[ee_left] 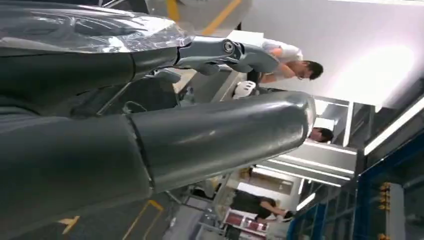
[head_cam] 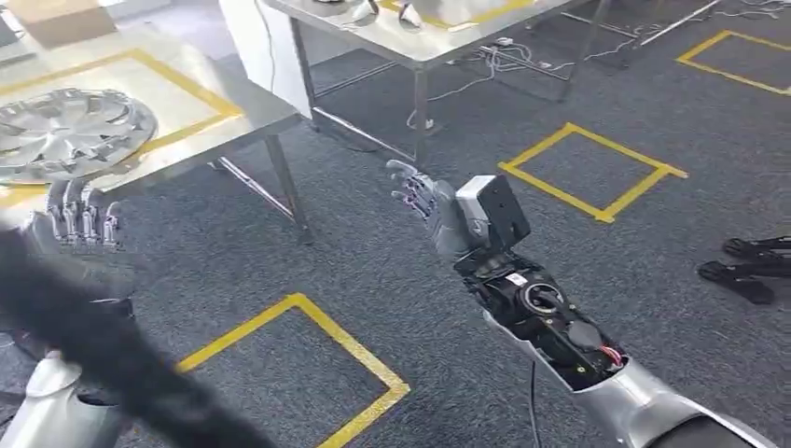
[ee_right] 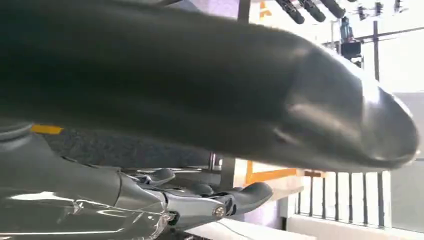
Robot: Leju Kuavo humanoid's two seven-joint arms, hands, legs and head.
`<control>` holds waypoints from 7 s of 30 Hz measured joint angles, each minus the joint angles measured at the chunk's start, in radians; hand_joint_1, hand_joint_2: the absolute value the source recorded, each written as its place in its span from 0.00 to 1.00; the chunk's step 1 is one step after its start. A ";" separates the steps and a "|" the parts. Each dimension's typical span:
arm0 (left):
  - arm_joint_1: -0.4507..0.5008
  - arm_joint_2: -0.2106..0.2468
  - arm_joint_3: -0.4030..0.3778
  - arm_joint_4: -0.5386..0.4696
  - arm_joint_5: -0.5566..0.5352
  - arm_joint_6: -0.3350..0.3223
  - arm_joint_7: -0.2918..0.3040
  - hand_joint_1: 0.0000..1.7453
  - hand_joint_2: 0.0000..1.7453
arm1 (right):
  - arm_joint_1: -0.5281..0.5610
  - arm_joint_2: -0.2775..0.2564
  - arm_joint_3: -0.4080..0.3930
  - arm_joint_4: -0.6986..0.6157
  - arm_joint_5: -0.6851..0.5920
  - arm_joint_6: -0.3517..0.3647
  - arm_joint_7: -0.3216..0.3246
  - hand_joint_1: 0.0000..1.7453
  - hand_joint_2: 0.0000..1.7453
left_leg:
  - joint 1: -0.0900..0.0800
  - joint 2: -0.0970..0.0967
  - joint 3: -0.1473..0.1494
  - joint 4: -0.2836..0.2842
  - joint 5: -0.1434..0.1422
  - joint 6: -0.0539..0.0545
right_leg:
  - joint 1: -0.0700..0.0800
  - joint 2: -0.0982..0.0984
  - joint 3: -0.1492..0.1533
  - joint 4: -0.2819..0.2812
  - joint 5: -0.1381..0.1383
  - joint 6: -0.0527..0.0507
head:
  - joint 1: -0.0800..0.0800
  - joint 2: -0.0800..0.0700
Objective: Take the parts from the cabinet and place them on the table.
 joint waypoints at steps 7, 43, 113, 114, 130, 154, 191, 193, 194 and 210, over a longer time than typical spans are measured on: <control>-0.002 0.000 0.000 0.000 0.000 -0.001 -0.003 0.00 0.00 | -0.001 0.000 0.003 0.002 0.000 -0.001 -0.002 0.00 0.00 | 0.007 -0.046 0.145 -0.310 0.136 0.010 | -0.009 0.065 -0.020 0.017 0.001 0.036 | -0.004 0.000; -0.001 -0.008 0.000 0.002 0.003 -0.009 -0.019 0.00 0.00 | 0.018 0.002 0.007 0.007 -0.003 0.000 -0.010 0.00 0.00 | 0.007 0.004 0.151 -0.327 0.145 0.037 | -0.004 -0.015 -0.132 0.252 -0.120 0.060 | 0.021 0.000; 0.001 -0.007 0.000 -0.022 0.004 0.008 -0.001 0.00 0.00 | 0.020 0.006 0.011 -0.002 -0.003 0.017 -0.010 0.00 0.00 | -0.008 0.079 0.174 -0.332 0.116 0.011 | 0.009 -0.080 -0.020 0.027 -0.012 0.029 | 0.026 0.000; 0.001 -0.007 0.000 -0.022 0.005 0.008 -0.002 0.00 0.00 | 0.021 0.006 0.011 -0.002 -0.003 0.017 -0.010 0.00 0.00 | -0.007 0.090 0.177 -0.334 0.115 0.007 | 0.012 -0.067 -0.022 0.027 -0.013 0.024 | 0.024 0.000; 0.007 -0.005 0.000 -0.022 0.009 0.008 -0.006 0.00 0.00 | 0.022 0.008 0.011 -0.002 -0.003 0.017 -0.010 0.00 0.00 | -0.004 -0.038 0.151 -0.328 0.131 0.015 | 0.002 0.092 -0.026 0.016 0.004 0.022 | -0.014 0.000; 0.016 0.001 0.000 -0.023 0.000 0.010 0.000 0.00 0.00 | 0.016 0.011 0.012 0.001 0.002 0.019 -0.014 0.00 0.00 | 0.004 -0.004 0.029 -0.074 0.035 -0.006 | 0.003 0.033 -0.009 0.018 -0.010 -0.003 | -0.015 0.000; 0.009 0.004 0.000 -0.027 0.005 0.018 0.015 0.00 0.00 | 0.013 0.014 0.012 0.004 0.000 0.016 -0.009 0.00 0.00 | -0.003 -0.050 0.158 -0.337 0.132 0.019 | -0.009 0.099 -0.007 0.010 -0.009 0.030 | -0.055 0.000; 0.006 0.001 0.000 -0.028 0.006 0.018 0.014 0.00 0.00 | 0.015 0.013 0.010 0.003 0.000 0.014 -0.009 0.00 0.00 | 0.007 -0.021 0.165 -0.352 0.142 0.032 | -0.005 0.061 -0.016 0.034 -0.026 0.039 | -0.056 0.000; 0.006 0.000 0.000 -0.028 0.006 0.018 0.013 0.00 0.00 | 0.014 0.013 0.010 0.003 0.000 0.013 -0.008 0.00 0.00 | 0.006 -0.014 0.165 -0.352 0.141 0.040 | -0.003 0.019 -0.041 0.086 -0.063 0.042 | -0.049 0.000; 0.005 -0.001 0.000 -0.028 0.014 0.018 0.007 0.00 0.00 | 0.019 0.013 0.010 0.000 0.000 0.008 -0.008 0.00 0.00 | 0.008 0.013 0.118 -0.208 0.037 -0.011 | -0.012 -0.017 0.004 0.016 -0.019 0.007 | -0.059 0.000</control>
